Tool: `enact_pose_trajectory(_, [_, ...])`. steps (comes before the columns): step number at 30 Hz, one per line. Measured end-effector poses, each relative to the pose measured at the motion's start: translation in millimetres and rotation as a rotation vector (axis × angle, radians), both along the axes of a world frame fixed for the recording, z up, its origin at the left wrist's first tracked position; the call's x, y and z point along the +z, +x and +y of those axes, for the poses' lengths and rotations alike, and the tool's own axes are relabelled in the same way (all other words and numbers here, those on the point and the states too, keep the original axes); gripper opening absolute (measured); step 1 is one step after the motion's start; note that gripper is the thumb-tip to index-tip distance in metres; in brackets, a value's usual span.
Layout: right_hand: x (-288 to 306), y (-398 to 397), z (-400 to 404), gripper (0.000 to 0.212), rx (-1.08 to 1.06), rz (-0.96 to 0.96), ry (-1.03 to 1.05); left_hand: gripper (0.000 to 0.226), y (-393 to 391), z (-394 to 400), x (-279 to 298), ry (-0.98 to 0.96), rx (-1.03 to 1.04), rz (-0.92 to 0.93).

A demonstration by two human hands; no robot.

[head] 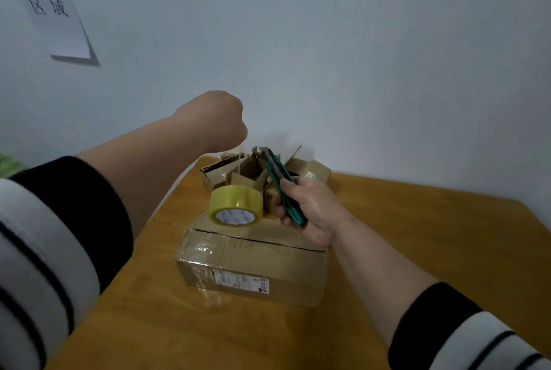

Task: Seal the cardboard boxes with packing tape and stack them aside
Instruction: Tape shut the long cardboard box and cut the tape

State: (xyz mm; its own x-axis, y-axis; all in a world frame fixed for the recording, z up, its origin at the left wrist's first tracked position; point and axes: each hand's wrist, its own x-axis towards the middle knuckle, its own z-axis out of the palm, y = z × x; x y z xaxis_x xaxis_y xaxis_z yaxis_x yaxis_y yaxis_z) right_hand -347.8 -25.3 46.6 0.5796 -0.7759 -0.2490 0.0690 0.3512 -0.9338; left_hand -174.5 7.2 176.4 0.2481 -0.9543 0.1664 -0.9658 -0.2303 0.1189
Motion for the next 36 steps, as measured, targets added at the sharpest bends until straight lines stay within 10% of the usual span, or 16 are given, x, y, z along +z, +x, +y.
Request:
enact_pose_trajectory(25, [-48, 13, 59, 0.022, -0.234, -0.213, 0.293, 0.016, -22, 12, -18, 0.019, -0.260, 0.103])
enact_pose_trajectory(36, [-71, -4, 119, 0.027, -0.127, 0.153, 0.039, 0.017, 13, 47, -28, 0.097, -0.256, 0.079])
